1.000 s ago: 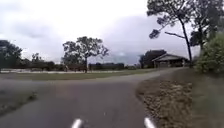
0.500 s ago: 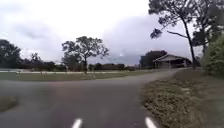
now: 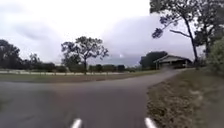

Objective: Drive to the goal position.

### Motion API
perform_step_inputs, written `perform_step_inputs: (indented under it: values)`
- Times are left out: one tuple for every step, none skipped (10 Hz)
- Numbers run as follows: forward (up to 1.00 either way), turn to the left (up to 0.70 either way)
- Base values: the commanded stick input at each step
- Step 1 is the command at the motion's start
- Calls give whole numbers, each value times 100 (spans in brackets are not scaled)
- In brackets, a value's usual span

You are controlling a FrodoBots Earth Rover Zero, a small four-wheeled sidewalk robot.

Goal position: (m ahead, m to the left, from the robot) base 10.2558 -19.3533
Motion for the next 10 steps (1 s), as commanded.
perform_step_inputs:
  values:
    - [84,3]
    - [84,3]
    - [84,3]
    - [84,3]
    - [84,3]
    - [84,3]
    - [84,3]
    - [84,3]
    - [84,3]
    - [84,3]
